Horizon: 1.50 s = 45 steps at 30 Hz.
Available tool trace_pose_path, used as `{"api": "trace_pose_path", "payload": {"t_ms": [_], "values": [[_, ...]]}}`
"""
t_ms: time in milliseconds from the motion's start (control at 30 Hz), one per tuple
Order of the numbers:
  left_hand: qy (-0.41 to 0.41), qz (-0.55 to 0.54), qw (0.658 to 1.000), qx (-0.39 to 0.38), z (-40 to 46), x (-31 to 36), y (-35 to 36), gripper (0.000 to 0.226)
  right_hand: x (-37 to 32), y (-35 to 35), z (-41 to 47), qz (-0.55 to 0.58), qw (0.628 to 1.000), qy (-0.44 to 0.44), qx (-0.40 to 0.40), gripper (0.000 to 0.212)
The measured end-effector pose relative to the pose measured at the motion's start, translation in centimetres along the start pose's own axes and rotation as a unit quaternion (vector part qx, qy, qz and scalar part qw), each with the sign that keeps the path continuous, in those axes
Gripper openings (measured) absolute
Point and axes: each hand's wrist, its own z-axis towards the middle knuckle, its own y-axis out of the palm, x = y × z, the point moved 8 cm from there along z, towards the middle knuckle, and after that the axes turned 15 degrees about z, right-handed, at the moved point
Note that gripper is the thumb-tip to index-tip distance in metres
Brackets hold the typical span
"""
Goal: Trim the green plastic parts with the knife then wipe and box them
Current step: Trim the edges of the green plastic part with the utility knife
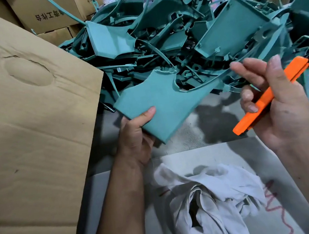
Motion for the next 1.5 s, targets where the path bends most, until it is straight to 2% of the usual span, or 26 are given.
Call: {"api": "trace_pose_path", "payload": {"t_ms": [167, 333, 433, 533, 700, 800, 867, 933, 1000, 1067, 1233, 1500], "values": [[-0.01, 0.011, 1.0, 0.019, 0.0, -0.5, 0.1, 0.039, 0.8, 0.5, -0.5, -0.063, 0.998, 0.013, -0.017, 0.032], [-0.034, -0.048, 0.996, 0.068, -0.2, -0.5, -0.4, 0.062, 1.5, 0.1, -0.6, -0.118, 0.993, 0.027, 0.002, 0.036], [-0.033, -0.053, 0.995, 0.08, -0.2, -0.3, -0.7, 0.064, 1.9, 0.0, -0.8, -0.176, 0.984, 0.021, 0.0, 0.03], [-0.02, -0.066, 0.995, 0.071, -0.1, -0.3, -0.4, 0.064, 2.0, 0.3, -0.9, -0.226, 0.974, 0.004, -0.026, 0.037], [-0.004, -0.099, 0.994, 0.048, 0.3, -0.5, 0.3, 0.063, 3.7, 1.2, -1.4, -0.355, 0.93, 0.02, -0.09, 0.041], [-0.011, -0.1, 0.993, 0.054, 0.4, -0.7, 0.3, 0.066, 5.1, 1.5, -2.1, -0.399, 0.907, 0.032, -0.133, 0.019], [-0.004, -0.092, 0.994, 0.062, 0.3, -0.5, 0.1, 0.066, 5.4, 1.4, -2.1, -0.41, 0.904, 0.019, -0.121, 0.012], [0.017, -0.071, 0.995, 0.072, 0.2, -0.2, -0.4, 0.057, 5.1, 0.9, -1.9, -0.434, 0.897, -0.004, -0.084, 0.021], [0.041, -0.048, 0.995, 0.079, 0.2, 0.1, -0.8, 0.044, 4.6, 0.7, -1.8, -0.491, 0.867, -0.042, -0.069, 0.032], [0.053, -0.042, 0.995, 0.079, 0.1, 0.2, -0.7, 0.039, 4.8, 1.2, -2.1, -0.527, 0.842, -0.063, -0.093, 0.036], [0.08, -0.001, 0.994, 0.07, -0.4, 0.4, -0.1, 0.042, 6.1, 1.9, -2.8, -0.536, 0.835, -0.045, -0.117, 0.034], [0.052, -0.044, 0.997, 0.042, -0.2, 0.4, 0.3, 0.047, 5.2, 2.3, -2.8, -0.602, 0.785, -0.102, -0.109, 0.024]]}}
